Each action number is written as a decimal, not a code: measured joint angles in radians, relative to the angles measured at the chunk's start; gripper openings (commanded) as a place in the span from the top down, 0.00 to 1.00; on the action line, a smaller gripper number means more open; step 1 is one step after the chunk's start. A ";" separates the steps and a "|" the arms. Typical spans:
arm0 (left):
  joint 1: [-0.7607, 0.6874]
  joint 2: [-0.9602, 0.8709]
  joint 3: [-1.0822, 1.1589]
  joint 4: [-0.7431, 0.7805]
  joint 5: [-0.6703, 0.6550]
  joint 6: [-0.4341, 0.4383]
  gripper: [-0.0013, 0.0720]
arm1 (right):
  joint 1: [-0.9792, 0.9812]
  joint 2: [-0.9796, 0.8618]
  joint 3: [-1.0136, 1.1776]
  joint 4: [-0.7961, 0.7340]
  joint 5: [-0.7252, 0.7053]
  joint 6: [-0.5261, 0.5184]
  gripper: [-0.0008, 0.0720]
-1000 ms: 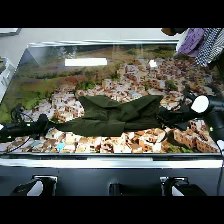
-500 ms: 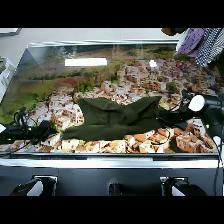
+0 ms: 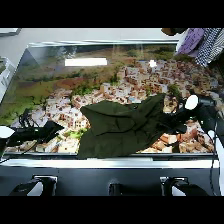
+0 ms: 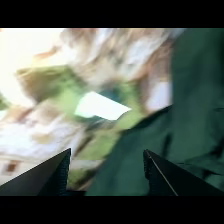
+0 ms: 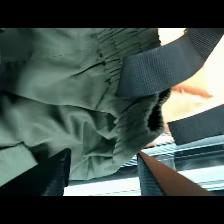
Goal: Fold the clothes and pants, and hang the long-sleeved shirts on hangers.
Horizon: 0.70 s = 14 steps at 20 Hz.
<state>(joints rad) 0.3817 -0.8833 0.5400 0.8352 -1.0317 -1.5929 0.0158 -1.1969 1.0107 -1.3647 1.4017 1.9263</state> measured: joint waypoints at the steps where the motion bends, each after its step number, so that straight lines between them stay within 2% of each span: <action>1: -0.001 -0.002 0.000 -0.035 0.040 0.020 0.26 | 0.000 0.000 0.013 0.000 -0.008 -0.005 0.21; 7: -0.010 -0.039 0.000 -0.193 0.143 0.131 0.26 | -0.047 -0.002 0.203 -0.052 -0.074 0.050 0.21; 10: -0.042 -0.071 0.000 -0.219 0.163 0.167 0.26 | -0.113 -0.036 0.264 0.013 -0.169 0.061 0.19; 11: -0.058 -0.083 0.000 -0.223 0.170 0.175 0.26 | -0.126 -0.060 0.274 0.042 -0.201 0.052 0.15; 14: -0.117 -0.122 0.000 -0.235 0.207 0.188 0.26 | -0.149 -0.161 0.290 0.171 -0.313 -0.005 0.14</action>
<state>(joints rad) 0.2649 -1.0058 0.5400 0.6003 -0.8249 -1.4044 -0.1329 -1.3582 1.3006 -1.1942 1.0889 1.9213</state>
